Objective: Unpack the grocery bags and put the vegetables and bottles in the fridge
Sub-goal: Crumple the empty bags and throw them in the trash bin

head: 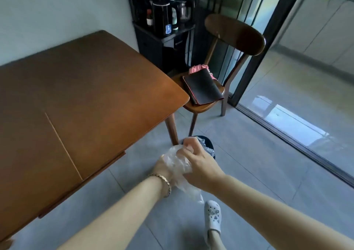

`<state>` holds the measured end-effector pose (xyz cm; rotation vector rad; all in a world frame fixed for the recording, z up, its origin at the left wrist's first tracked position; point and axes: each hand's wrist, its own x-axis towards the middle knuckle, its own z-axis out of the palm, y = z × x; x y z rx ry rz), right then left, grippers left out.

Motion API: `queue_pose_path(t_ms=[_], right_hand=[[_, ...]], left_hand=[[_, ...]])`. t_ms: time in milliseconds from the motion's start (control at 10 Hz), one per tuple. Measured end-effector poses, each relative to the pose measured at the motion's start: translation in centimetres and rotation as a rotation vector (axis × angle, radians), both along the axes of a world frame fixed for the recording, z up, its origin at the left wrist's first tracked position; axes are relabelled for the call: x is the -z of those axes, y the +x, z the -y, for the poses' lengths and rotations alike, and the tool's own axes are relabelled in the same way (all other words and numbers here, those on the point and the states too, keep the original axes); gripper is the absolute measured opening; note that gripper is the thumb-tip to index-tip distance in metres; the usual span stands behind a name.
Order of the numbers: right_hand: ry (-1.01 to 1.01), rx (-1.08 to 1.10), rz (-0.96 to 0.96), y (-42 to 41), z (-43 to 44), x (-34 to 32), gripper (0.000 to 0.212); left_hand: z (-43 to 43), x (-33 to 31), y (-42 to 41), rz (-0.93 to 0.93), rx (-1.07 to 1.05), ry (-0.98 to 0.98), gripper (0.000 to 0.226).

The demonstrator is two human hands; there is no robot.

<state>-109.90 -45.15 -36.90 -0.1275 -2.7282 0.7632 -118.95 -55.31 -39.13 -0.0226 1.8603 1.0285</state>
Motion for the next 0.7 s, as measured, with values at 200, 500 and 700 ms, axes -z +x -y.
queue_pose_path(t_ms=[200,500,700], right_hand=[[0.254,0.057,0.184,2.3,-11.5,7.4,0.069],[-0.145,0.399,0.603,-3.9,-24.5,20.6,0.023],[-0.145,0.492,0.706,-8.3,-26.8,35.7,0.032]], left_hand=[[-12.9,4.0,-0.5,0.616,-0.55,0.292,0.034],[-27.2,17.2,-3.9,0.045,-0.131,-0.168,0.03],[-26.7,31.4,-6.8,-0.141,0.303,-0.623,0.077]])
